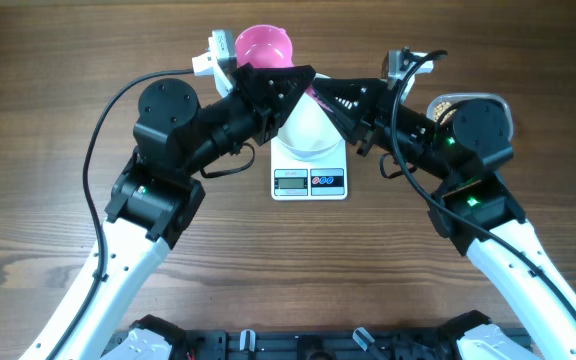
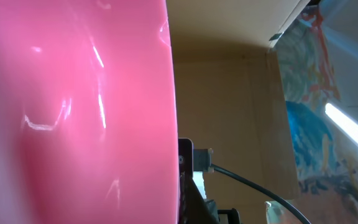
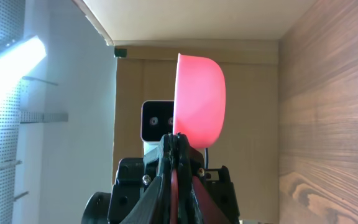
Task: Scoop item into bowl and weigh 150g on scale
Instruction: 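Bring the right gripper to the scoop handle and grasp it, then release the scoop from the left gripper, carry it right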
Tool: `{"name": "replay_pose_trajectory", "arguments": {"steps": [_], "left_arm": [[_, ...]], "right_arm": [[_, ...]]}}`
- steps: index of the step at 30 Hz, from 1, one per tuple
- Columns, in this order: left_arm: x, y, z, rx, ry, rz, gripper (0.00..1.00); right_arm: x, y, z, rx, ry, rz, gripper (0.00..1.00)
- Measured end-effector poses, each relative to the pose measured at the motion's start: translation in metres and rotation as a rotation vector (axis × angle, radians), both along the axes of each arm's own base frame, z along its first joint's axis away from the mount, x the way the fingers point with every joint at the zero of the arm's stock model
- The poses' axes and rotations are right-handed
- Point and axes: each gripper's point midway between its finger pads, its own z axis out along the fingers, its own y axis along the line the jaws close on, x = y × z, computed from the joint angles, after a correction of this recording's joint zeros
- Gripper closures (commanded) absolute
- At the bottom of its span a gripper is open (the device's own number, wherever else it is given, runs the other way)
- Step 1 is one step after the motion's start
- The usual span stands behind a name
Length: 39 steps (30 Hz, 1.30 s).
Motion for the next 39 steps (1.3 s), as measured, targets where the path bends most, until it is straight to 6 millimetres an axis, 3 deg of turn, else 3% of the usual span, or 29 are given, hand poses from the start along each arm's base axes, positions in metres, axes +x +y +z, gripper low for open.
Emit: {"name": "replay_pose_trajectory", "arguments": {"steps": [15,24,26,28,30,32,39], "left_arm": [[0.0001,0.0000,0.0001,0.000,0.000,0.000,0.96],[0.0001,0.0000,0.0003,-0.002,0.001,0.000,0.96],[0.0001,0.0000,0.0003,-0.002,0.001,0.000,0.89],[0.0001,0.0000,0.0003,-0.002,0.001,0.000,0.73],[0.0001,0.0000,0.0001,-0.007,0.009,0.001,0.33],[0.0000,-0.0001,0.0002,-0.004,0.005,0.000,0.18],[-0.0001,-0.0001,-0.0016,-0.003,0.015,0.000,0.15]], "right_arm": [[-0.0057,0.0029,0.0025,0.019,0.016,0.039,0.88],[-0.0060,0.0032,0.0021,0.020,0.021,0.043,0.96],[-0.0060,0.0032,0.0021,0.020,0.021,0.043,0.96],[-0.0062,0.0034,0.0022,0.020,0.020,0.043,0.95],[-0.0061,0.0032,0.0023,0.020,0.020,0.043,0.95],[-0.0062,0.0033,0.0024,0.020,0.019,0.043,0.96],[-0.0019,0.0017,-0.0059,-0.020,0.011,0.016,0.95]]}}
